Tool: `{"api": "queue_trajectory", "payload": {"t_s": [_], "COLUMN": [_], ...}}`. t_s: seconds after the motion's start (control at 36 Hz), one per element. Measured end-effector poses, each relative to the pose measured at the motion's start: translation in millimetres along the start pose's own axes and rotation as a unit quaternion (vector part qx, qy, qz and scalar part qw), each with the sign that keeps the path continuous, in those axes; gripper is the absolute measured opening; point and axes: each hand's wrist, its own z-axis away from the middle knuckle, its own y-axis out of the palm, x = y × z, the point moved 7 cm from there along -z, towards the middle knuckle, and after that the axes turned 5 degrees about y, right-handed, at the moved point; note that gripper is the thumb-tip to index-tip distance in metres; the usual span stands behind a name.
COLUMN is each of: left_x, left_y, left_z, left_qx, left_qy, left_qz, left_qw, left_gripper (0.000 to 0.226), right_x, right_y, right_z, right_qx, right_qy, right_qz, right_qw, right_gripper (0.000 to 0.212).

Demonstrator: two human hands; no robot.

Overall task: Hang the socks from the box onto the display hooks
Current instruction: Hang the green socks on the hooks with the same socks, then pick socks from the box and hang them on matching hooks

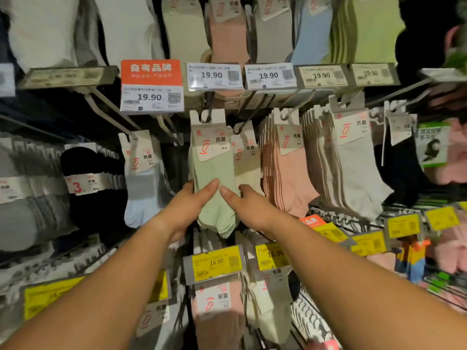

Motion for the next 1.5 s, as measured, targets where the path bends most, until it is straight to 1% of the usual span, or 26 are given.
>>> {"api": "queue_trajectory", "payload": {"t_s": [0.06,0.08,0.11,0.14,0.17,0.22,0.25,0.28,0.31,0.39,0.44,0.5,0.56,0.61,0.69,0.78,0.92,0.97,1.06,1.11,1.19,1.22,1.28,1.31,1.42,1.5], "left_x": [-5.3,-11.0,-18.1,-29.2,-44.0,-78.1,-94.6,-105.6,-109.5,-109.9,-105.9,-96.3,-84.9,-81.0,-76.5,-75.3,-75.7,-74.7,-62.5,-52.2,-31.3,-21.6,-1.2,10.0,50.1,76.6], "left_y": [-4.0,-7.3,-10.6,-10.7,-7.8,9.2,24.8,43.4,64.0,145.0,212.6,284.3,355.8,427.8,523.6,615.9,749.9,794.2,854.4,890.5,941.5,958.6,990.2,1004.7,1061.9,1100.1], "left_z": [10.6,17.5,25.3,35.9,50.0,81.8,96.1,106.9,111.3,120.1,131.9,146.3,160.5,176.4,199.1,222.1,267.9,285.3,301.8,310.7,320.0,322.1,325.7,327.9,336.6,341.1], "left_qx": [-0.031,-0.062,-0.099,-0.136,-0.177,-0.252,-0.267,-0.264,-0.246,-0.149,-0.070,0.004,0.071,0.128,0.196,0.260,0.351,0.390,0.429,0.454,0.484,0.495,0.513,0.523,0.567,0.594], "left_qy": [0.006,0.015,0.030,0.049,0.068,0.139,0.177,0.193,0.195,0.164,0.155,0.141,0.126,0.134,0.121,0.133,0.148,0.152,0.153,0.150,0.142,0.139,0.127,0.116,0.099,0.080], "left_qz": [-0.050,-0.087,-0.138,-0.203,-0.273,-0.374,-0.396,-0.409,-0.415,-0.414,-0.412,-0.402,-0.384,-0.360,-0.324,-0.294,-0.272,-0.258,-0.248,-0.239,-0.231,-0.232,-0.234,-0.235,-0.242,-0.232], "left_qw": [0.998,0.994,0.985,0.968,0.943,0.882,0.861,0.852,0.854,0.883,0.895,0.905,0.912,0.914,0.918,0.910,0.884,0.871,0.855,0.845,0.832,0.826,0.816,0.811,0.781,0.766], "left_gripper": [0.081,0.084,0.095,0.104,0.104,0.087,0.077,0.069,0.062,0.054,0.052,0.057,0.062,0.065,0.055,0.066,0.062,0.057,0.057,0.054,0.031,0.037,0.059,0.062,0.046,0.039], "right_x": [-5.8,-8.1,-9.2,-9.7,-9.3,-9.9,-12.0,-15.9,-22.1,-52.5,-86.6,-125.5,-167.4,-208.9,-265.7,-311.6,-376.4,-399.7,-430.3,-448.2,-483.7,-499.8,-533.0,-549.7,-609.8,-651.8], "right_y": [-5.8,-9.3,-12.9,-17.0,-22.5,-37.7,-47.2,-57.9,-70.2,-114.9,-153.2,-196.4,-242.4,-291.4,-360.8,-420.4,-497.7,-520.0,-548.0,-563.7,-580.7,-586.0,-593.5,-596.4,-606.2,-612.0], "right_z": [9.1,14.9,23.0,32.0,42.0,64.7,78.6,93.2,108.5,157.7,192.8,233.7,275.0,319.0,386.2,448.5,542.2,573.1,606.8,623.0,636.1,638.9,645.4,647.5,652.6,653.3], "right_qx": [-0.013,-0.020,-0.027,-0.032,-0.039,-0.056,-0.064,-0.072,-0.077,-0.092,-0.107,-0.109,-0.109,-0.137,-0.176,-0.205,-0.263,-0.283,-0.300,-0.305,-0.311,-0.313,-0.320,-0.322,-0.314,-0.310], "right_qy": [0.005,0.009,0.008,0.005,-0.004,-0.022,-0.027,-0.030,-0.026,-0.016,0.016,0.067,0.119,0.178,0.262,0.320,0.404,0.434,0.462,0.484,0.509,0.521,0.549,0.560,0.599,0.607], "right_qz": [0.019,0.030,0.041,0.050,0.057,0.071,0.082,0.098,0.115,0.155,0.191,0.224,0.244,0.251,0.246,0.230,0.204,0.198,0.205,0.203,0.186,0.184,0.164,0.154,0.125,0.086], "right_qw": [1.000,0.999,0.999,0.998,0.998,0.996,0.994,0.992,0.990,0.984,0.976,0.966,0.956,0.942,0.916,0.896,0.852,0.832,0.809,0.794,0.781,0.772,0.755,0.748,0.726,0.727], "right_gripper": [0.081,0.084,0.085,0.085,0.083,0.077,0.072,0.068,0.065,0.053,0.047,0.032,0.038,0.049,0.062,0.063,0.065,0.068,0.060,0.059,0.060,0.064,0.069,0.068,0.067,0.055]}}
